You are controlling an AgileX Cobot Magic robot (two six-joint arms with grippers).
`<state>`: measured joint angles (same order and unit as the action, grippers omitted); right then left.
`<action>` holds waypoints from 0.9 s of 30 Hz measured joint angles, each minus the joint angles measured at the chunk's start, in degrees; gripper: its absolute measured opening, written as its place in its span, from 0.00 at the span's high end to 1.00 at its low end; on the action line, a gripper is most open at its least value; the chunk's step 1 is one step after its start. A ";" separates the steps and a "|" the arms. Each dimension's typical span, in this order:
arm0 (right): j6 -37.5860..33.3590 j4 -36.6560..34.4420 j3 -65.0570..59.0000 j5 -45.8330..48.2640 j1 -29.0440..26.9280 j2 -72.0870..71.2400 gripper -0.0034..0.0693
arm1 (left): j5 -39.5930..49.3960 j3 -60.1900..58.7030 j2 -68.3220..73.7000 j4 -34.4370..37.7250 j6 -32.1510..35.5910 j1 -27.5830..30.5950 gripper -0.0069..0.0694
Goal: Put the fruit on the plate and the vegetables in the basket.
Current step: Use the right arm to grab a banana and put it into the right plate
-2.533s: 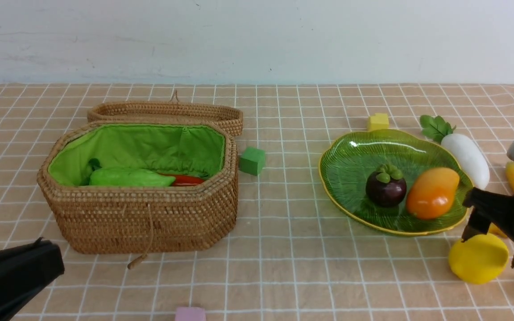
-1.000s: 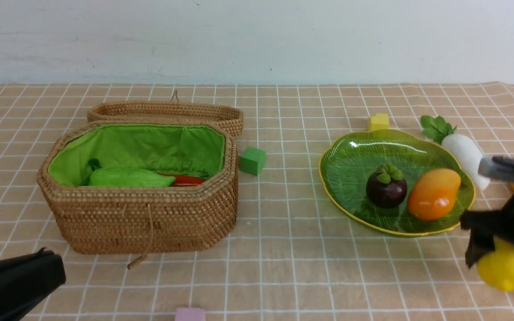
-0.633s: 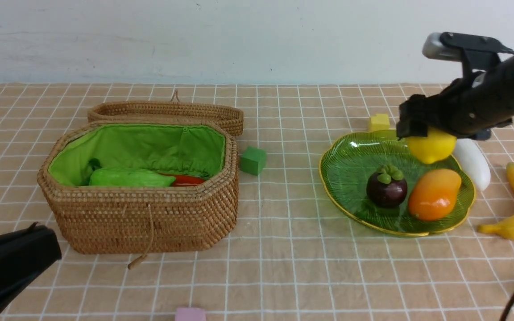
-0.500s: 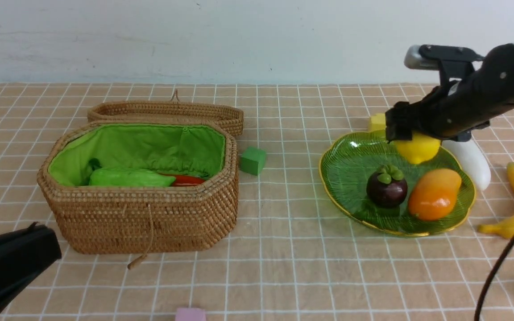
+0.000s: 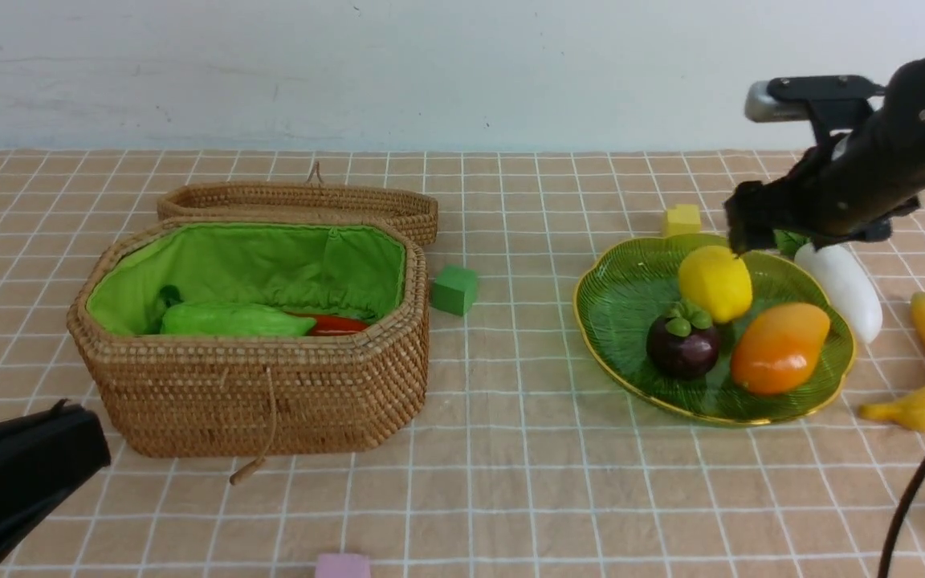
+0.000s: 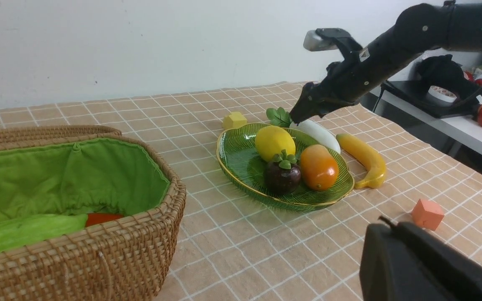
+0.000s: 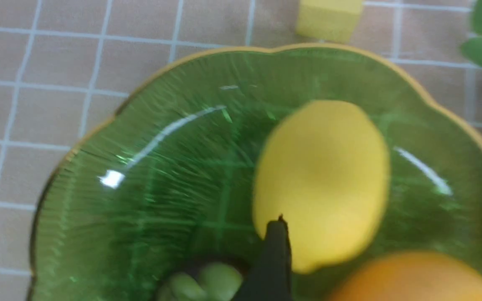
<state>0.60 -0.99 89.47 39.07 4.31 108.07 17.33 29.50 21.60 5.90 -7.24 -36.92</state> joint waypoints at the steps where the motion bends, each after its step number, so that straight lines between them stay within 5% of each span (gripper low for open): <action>1: 3.13 3.20 0.14 4.16 -2.32 -1.41 0.12 | 0.00 0.00 0.00 0.00 0.00 0.00 0.93; 6: 11.15 7.16 0.42 12.87 -12.14 0.06 0.23 | 0.00 0.00 0.00 0.00 0.00 0.00 0.93; 11: 11.24 2.03 0.42 14.32 -18.18 5.49 0.26 | -0.02 0.00 0.00 0.00 0.00 0.00 0.93; 21: 6.34 -5.78 0.42 10.02 -20.40 12.62 0.27 | -0.07 0.00 0.00 0.00 0.00 0.00 0.92; 27: 5.72 -5.58 0.55 9.66 -20.40 13.43 0.36 | -0.07 0.00 0.00 0.00 0.00 0.00 0.92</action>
<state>6.32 -6.57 90.02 48.73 -16.09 121.50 17.27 29.50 21.60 5.90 -7.24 -36.92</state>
